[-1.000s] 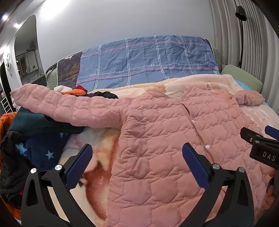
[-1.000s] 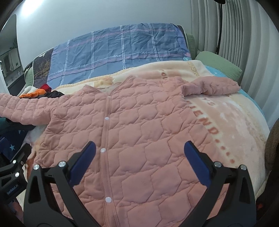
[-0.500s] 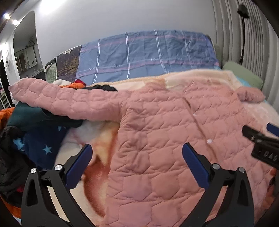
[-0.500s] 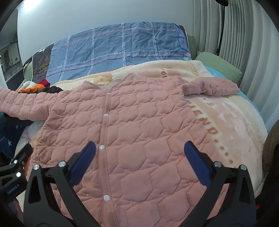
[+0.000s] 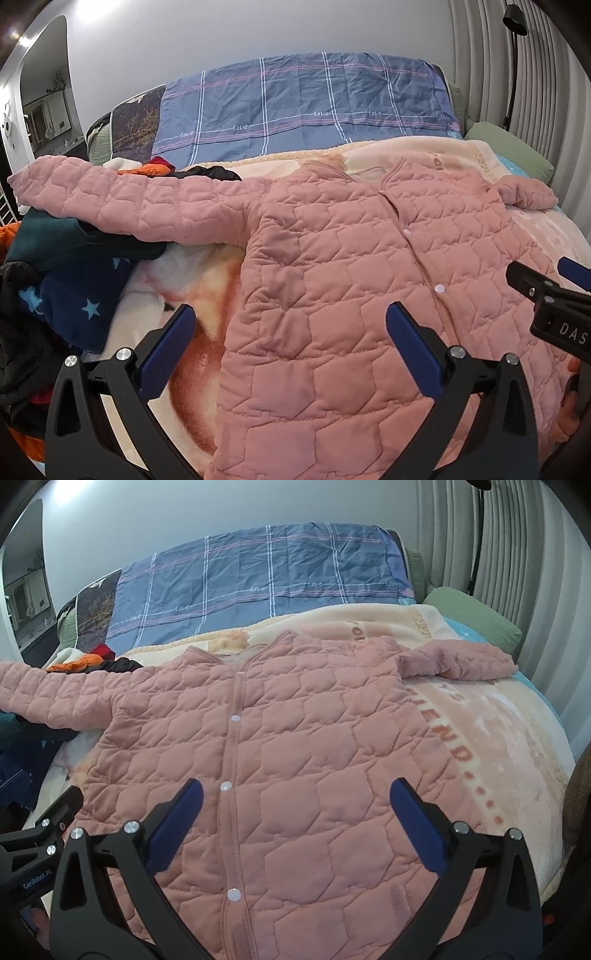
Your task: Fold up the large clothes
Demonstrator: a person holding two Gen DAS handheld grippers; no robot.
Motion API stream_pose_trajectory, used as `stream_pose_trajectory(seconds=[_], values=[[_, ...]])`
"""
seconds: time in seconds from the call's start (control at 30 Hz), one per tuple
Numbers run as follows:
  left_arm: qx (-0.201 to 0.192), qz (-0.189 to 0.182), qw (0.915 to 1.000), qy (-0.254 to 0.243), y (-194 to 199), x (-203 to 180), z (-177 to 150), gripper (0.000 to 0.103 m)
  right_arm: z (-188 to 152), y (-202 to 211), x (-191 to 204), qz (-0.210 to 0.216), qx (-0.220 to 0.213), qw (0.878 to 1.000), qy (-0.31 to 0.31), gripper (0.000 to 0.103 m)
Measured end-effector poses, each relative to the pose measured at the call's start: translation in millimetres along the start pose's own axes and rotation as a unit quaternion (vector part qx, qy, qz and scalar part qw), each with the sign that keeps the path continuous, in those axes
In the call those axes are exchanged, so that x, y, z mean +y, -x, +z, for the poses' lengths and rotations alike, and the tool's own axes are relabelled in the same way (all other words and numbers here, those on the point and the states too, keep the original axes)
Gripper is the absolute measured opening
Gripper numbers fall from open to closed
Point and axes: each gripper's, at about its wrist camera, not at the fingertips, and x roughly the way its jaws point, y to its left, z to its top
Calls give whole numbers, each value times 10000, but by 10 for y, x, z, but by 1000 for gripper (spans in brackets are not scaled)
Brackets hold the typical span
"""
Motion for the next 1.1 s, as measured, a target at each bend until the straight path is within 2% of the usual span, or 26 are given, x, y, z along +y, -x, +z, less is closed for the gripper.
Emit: stream_pose_trajectory(seconds=[0.67,1.1], values=[[-43,-19,10000,-78,22,-5,-9,102,-11,-21,40,99,56,9999,19,101],[-63,-77,9999,76,20,50,-13,102,-34,-20,71,55,-17,10000,78,101]])
